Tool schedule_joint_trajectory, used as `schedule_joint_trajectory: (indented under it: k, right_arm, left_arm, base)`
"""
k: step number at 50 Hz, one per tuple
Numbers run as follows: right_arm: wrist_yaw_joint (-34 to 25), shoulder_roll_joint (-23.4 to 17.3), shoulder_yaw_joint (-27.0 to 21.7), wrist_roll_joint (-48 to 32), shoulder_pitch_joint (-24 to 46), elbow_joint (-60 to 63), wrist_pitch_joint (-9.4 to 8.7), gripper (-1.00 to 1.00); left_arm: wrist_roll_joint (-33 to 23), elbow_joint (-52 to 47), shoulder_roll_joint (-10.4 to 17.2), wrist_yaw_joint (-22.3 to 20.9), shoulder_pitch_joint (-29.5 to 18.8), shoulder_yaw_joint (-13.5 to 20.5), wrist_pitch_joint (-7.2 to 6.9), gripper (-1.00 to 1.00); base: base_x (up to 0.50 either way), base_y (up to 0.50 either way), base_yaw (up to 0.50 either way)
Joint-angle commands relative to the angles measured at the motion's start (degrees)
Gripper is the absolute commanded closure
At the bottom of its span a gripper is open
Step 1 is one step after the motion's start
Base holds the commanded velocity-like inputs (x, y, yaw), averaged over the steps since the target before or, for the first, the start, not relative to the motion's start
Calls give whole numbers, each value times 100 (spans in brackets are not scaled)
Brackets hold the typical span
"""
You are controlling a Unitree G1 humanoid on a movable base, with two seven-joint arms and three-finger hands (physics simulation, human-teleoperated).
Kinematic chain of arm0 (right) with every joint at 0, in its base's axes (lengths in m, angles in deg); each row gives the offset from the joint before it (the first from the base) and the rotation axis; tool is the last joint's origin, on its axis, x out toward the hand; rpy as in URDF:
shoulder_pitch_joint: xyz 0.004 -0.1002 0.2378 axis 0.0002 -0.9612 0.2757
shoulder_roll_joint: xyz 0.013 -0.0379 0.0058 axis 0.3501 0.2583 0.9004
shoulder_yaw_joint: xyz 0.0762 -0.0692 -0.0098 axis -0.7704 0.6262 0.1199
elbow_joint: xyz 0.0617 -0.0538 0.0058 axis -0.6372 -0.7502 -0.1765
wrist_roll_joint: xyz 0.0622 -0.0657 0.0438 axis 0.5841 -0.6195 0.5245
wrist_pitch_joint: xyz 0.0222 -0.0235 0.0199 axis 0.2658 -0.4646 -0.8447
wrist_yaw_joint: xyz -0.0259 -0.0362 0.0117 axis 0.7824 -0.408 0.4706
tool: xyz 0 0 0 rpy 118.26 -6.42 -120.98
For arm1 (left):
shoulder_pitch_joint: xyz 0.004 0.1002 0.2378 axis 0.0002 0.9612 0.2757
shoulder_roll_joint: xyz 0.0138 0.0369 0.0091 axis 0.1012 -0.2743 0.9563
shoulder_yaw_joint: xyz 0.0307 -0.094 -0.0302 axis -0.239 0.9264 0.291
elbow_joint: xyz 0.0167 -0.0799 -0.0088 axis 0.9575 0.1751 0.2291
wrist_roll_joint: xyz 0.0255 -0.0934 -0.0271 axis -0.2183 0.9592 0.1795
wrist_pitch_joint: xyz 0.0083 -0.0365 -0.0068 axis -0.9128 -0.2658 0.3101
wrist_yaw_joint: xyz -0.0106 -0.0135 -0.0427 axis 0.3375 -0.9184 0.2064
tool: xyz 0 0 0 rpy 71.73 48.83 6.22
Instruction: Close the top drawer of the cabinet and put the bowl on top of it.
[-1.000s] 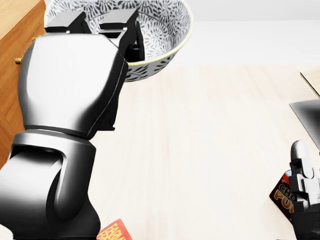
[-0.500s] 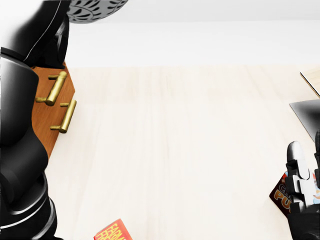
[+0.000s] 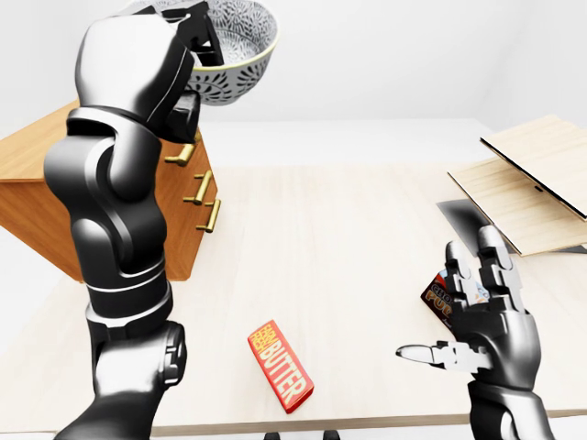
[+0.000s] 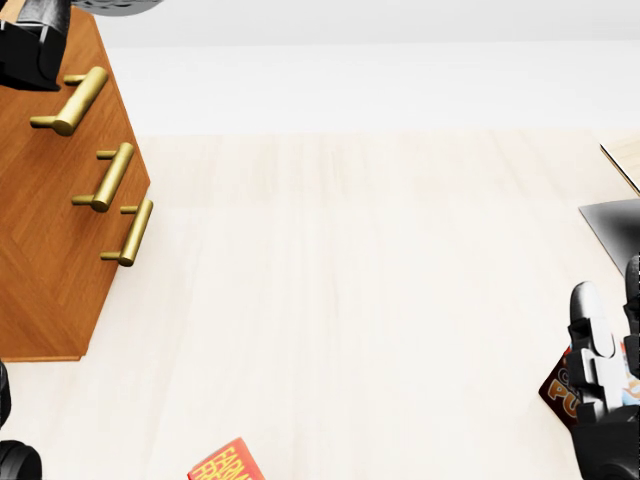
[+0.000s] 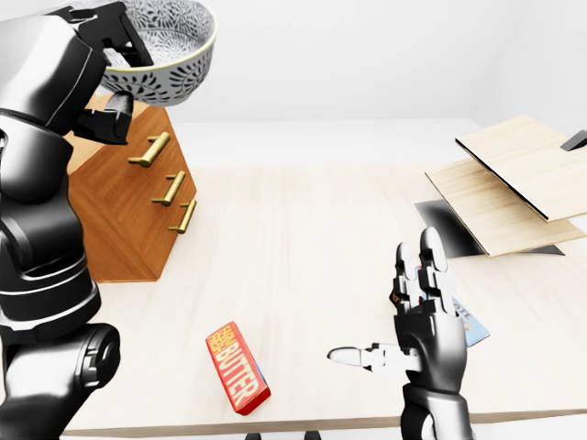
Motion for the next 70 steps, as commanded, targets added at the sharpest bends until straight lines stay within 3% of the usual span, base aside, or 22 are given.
schedule_joint_trajectory:
  k: [1,9,22,32,46,63,70]
  right_arm:
    - [57,-29,73,-54,8,-27,12,-100]
    - [79,-53,97,-52,-10,-32,36,-100]
    - [116,-78,128,-73,-1,-55,47,-100]
    - [124,-81,152,-95,-11,-81,87,-100]
    - [174,-119,203,-144,53,-193,136,-100]
    - [209,-143,196,-148,127,-244,125,-100]
    - [221,-158,215,-152,106,-232,133,-100]
  left_arm:
    - [1055,506,661,838,19,278,0,100]
    - [1428,805,960,1264,106,353,0,100]
    - [1815,1385,1196,1899,188,460,0,100]
    - [2129,2282,1440,2619,76,535,0,100]
    - [2784,4220,1779,3647,-495,470,0,100]
    - [3009,6357,1979,4572,-1378,256,0,100]
    - [3091,6837,1996,4761,-1566,177,0,100]
  base:
    - [0,0,0]
    - [0,0,0]
    - [0,0,0]
    - [0,0,0]
    - [0,0,0]
    - [0,0,0]
    - [0,0,0]
